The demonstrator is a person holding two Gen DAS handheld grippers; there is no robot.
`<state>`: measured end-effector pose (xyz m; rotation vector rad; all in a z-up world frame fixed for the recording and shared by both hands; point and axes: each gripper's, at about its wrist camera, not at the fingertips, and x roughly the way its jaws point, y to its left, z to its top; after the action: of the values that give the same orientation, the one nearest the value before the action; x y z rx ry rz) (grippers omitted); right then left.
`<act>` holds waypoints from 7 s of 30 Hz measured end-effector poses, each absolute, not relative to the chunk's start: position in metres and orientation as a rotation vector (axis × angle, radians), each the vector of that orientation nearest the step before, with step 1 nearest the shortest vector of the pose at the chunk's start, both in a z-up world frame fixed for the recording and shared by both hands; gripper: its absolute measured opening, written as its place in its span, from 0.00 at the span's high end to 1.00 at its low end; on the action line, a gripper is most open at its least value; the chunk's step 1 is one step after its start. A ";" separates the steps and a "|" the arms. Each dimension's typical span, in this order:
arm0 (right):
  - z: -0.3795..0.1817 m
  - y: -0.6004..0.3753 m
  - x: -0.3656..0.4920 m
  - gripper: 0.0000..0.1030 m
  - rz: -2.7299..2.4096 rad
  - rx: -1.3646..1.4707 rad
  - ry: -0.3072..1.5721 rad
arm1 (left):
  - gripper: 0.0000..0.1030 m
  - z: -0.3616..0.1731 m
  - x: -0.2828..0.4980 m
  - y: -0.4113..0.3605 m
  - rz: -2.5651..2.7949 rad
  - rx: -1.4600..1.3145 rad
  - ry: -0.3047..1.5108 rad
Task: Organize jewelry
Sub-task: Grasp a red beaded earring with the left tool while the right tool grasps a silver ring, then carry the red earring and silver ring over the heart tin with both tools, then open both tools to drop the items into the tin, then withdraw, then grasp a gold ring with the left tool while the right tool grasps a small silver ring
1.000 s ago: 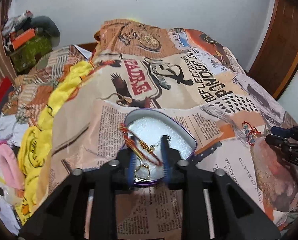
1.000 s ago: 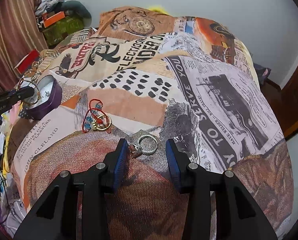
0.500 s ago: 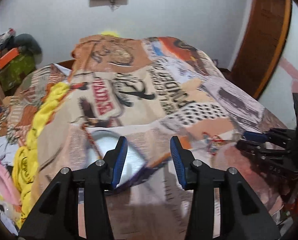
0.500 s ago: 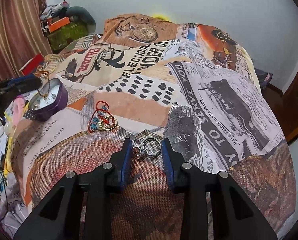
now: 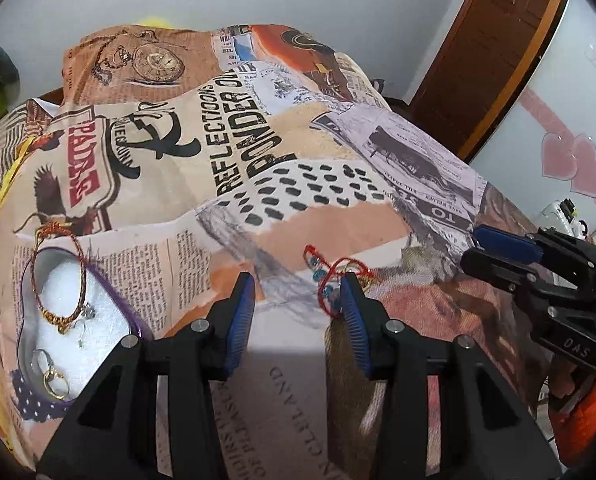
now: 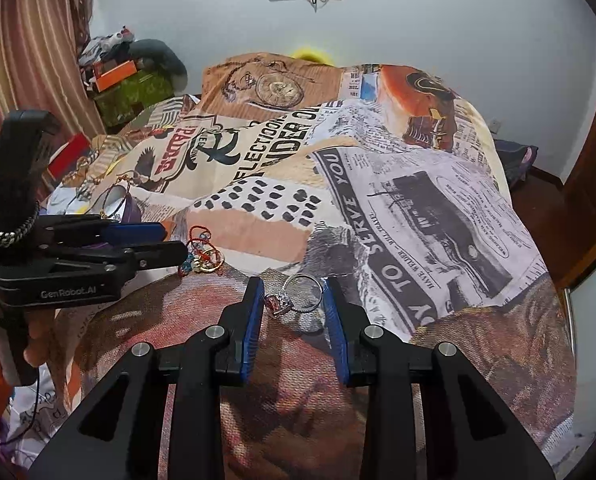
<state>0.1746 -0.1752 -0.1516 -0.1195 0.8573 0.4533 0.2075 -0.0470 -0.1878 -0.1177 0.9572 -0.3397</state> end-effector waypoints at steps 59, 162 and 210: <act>-0.149 -0.150 0.181 0.87 0.497 -0.090 0.910 | 0.95 -0.125 0.162 -0.020 -0.221 -0.034 0.712; -0.102 -0.140 0.186 0.75 0.456 -0.080 0.816 | 0.75 -0.134 0.165 -0.002 -0.258 -0.083 0.777; -0.169 -0.100 0.206 0.75 0.608 -0.160 1.014 | 0.83 -0.170 0.187 -0.011 -0.304 -0.102 0.870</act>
<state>0.2056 -0.1000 -0.1691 -0.1603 1.0142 0.6077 0.1872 -0.0114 -0.1704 -0.1016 0.8695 -0.3045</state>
